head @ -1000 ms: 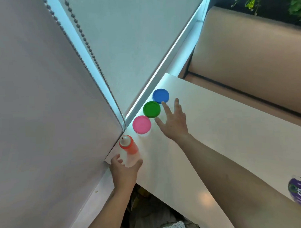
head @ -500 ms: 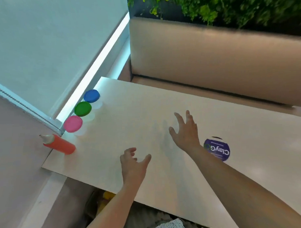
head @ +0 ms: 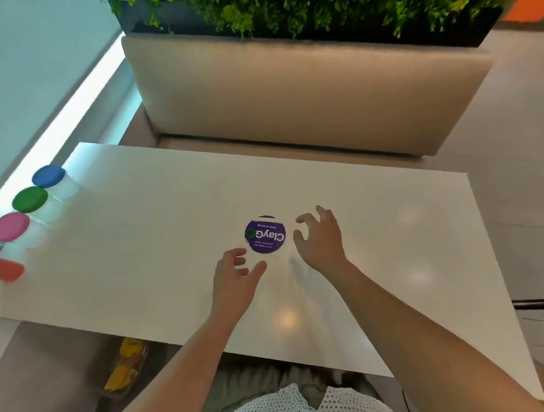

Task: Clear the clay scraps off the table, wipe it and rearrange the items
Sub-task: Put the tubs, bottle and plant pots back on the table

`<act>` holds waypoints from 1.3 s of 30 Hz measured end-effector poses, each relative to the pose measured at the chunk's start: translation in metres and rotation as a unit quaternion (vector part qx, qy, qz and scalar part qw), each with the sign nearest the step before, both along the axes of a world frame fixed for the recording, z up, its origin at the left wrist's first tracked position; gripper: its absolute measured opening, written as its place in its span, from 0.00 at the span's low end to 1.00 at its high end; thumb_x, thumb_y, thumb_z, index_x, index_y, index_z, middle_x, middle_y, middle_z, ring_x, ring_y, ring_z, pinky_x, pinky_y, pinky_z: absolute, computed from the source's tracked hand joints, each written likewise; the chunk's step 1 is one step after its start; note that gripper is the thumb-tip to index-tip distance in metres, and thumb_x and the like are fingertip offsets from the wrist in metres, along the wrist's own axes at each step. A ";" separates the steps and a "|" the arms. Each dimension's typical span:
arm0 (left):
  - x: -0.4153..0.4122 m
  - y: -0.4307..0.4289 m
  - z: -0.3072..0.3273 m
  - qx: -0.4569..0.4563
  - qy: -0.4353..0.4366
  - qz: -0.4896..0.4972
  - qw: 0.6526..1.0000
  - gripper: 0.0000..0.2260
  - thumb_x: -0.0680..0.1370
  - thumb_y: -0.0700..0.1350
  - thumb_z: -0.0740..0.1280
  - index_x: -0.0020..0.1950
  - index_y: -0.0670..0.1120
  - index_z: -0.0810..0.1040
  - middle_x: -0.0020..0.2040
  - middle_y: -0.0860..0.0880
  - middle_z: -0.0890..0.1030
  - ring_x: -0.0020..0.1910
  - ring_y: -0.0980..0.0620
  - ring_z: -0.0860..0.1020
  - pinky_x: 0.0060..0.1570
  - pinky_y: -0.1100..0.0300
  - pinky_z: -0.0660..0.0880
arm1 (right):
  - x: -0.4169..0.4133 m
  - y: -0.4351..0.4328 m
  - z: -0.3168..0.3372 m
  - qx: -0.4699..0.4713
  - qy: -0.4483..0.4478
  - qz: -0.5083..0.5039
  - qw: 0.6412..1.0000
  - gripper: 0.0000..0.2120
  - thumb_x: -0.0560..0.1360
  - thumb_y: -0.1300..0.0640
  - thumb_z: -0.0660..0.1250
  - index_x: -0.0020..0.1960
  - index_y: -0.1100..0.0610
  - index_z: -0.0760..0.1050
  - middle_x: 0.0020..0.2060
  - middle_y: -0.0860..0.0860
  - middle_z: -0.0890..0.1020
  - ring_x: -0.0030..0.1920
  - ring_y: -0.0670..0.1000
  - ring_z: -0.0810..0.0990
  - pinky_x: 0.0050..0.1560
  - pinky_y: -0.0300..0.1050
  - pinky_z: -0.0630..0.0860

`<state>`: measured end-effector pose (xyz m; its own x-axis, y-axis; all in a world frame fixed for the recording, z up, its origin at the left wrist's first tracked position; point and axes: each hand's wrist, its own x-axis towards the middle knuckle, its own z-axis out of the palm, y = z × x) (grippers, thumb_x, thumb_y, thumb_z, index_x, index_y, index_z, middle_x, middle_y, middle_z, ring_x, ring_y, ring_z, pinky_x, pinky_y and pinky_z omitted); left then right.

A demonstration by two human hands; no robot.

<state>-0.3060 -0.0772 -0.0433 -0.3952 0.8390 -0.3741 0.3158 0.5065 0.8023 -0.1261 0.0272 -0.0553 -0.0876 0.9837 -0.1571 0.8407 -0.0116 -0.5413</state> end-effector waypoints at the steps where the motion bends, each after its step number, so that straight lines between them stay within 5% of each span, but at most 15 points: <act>1: 0.006 0.001 0.002 -0.005 -0.002 -0.018 1.000 0.23 0.76 0.55 0.75 0.67 0.54 0.72 0.59 0.54 0.77 0.51 0.59 0.79 0.42 0.64 0.74 | 0.007 -0.005 0.002 0.001 0.009 -0.010 1.000 0.15 0.80 0.49 0.65 0.66 0.50 0.76 0.78 0.58 0.63 0.80 0.59 0.56 0.77 0.56 0.61; 9: 0.026 0.014 0.003 -0.021 -0.026 -0.148 0.988 0.20 0.76 0.57 0.75 0.64 0.57 0.74 0.57 0.57 0.79 0.54 0.58 0.80 0.55 0.58 0.77 | 0.043 -0.043 0.002 0.007 0.040 -0.061 0.997 0.12 0.79 0.53 0.67 0.62 0.51 0.79 0.75 0.57 0.66 0.77 0.56 0.60 0.74 0.51 0.62; 24: 0.132 0.008 -0.004 -0.012 -0.004 -0.320 0.947 0.18 0.78 0.60 0.71 0.66 0.58 0.75 0.60 0.56 0.77 0.55 0.55 0.79 0.53 0.61 0.76 | 0.151 -0.126 -0.011 0.002 0.090 -0.242 0.966 0.10 0.79 0.55 0.67 0.59 0.48 0.79 0.73 0.52 0.67 0.75 0.54 0.63 0.70 0.51 0.67; 39: 0.372 -0.006 0.002 0.017 -0.051 -0.302 0.952 0.17 0.77 0.57 0.73 0.64 0.57 0.77 0.57 0.58 0.78 0.52 0.59 0.79 0.45 0.67 0.73 | 0.365 -0.145 -0.008 0.032 0.122 -0.254 0.959 0.10 0.79 0.55 0.68 0.58 0.46 0.78 0.69 0.49 0.68 0.72 0.52 0.65 0.70 0.50 0.68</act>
<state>0.0661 -0.0831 -0.0408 0.2005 0.9140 -0.3528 0.4602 0.2301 0.8575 0.2388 -0.1178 -0.0630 0.3785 0.9163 -0.1313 0.5842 -0.3465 -0.7339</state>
